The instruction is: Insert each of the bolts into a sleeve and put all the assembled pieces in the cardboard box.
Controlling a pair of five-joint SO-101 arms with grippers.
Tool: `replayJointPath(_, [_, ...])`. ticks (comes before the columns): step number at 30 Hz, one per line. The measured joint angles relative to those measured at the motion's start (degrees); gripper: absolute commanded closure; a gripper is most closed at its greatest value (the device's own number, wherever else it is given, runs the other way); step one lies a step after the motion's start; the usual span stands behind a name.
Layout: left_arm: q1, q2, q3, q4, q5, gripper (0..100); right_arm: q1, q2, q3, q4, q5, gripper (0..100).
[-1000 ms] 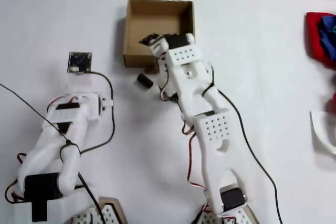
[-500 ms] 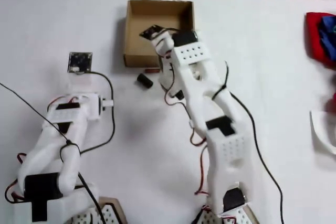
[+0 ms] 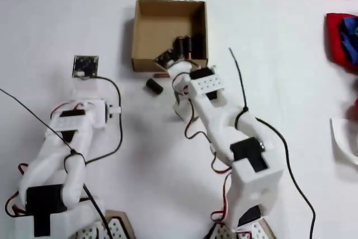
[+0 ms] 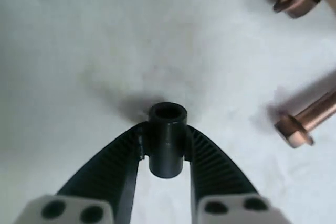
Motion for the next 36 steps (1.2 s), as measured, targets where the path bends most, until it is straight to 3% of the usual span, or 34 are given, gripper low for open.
replayJointPath(8, [0.0,0.0,0.0,0.0,0.0,82,-0.4,3.3,-1.3,-0.3,-0.1,89.7])
replayJointPath(10, [0.0,0.0,0.0,0.0,0.0,82,-0.4,3.5,-1.4,-0.2,-0.1,98.9])
replayJointPath(17, [0.0,0.0,-0.4,1.7,0.0,82,1.1,1.1,-1.4,2.2,0.0,97.4])
replayJointPath(24, [3.3,0.5,-14.8,20.3,0.0,82,8.4,-21.8,11.0,4.0,0.0,97.4])
replayJointPath(32, [18.5,13.0,-45.3,41.2,0.2,82,26.5,-47.8,29.5,1.0,-1.8,97.4])
replayJointPath(36, [26.7,25.8,-62.2,50.5,7.2,82,34.5,-51.2,35.6,-1.1,-8.4,97.4])
